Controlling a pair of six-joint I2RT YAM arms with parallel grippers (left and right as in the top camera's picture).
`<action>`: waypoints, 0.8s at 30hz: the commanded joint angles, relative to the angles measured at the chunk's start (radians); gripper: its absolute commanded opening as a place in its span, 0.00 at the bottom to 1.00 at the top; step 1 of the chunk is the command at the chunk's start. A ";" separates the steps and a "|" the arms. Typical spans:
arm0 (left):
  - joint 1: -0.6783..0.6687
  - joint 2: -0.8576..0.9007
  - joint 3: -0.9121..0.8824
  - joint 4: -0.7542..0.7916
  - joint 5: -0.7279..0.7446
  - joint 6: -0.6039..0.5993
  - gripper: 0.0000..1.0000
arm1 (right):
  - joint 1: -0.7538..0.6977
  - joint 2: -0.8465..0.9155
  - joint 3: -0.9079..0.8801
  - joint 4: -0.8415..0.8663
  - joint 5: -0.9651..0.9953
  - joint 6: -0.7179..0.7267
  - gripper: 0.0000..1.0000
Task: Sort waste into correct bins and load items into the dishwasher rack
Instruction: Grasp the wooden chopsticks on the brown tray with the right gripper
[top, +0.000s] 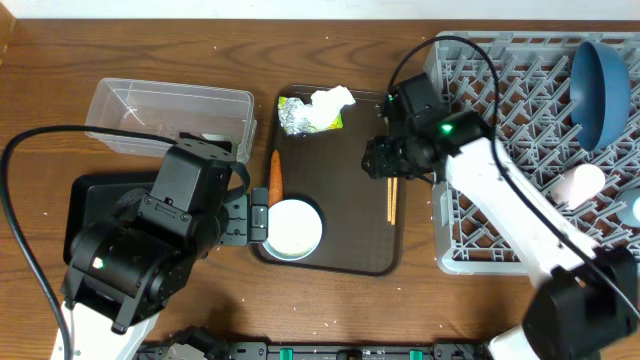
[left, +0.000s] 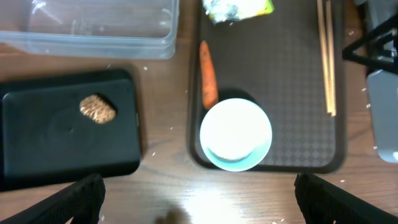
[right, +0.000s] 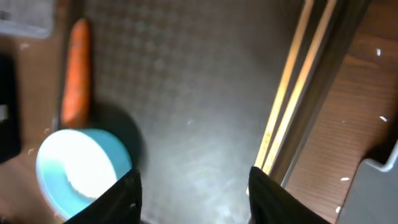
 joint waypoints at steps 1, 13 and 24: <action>0.004 0.014 0.003 -0.023 -0.026 -0.022 0.98 | 0.002 0.030 -0.005 0.026 0.130 0.089 0.45; 0.004 0.061 -0.054 -0.012 0.000 -0.071 0.98 | 0.003 0.239 -0.005 0.156 0.251 0.135 0.30; 0.004 0.062 -0.054 -0.013 0.016 -0.071 0.98 | 0.004 0.358 -0.005 0.191 0.312 0.153 0.29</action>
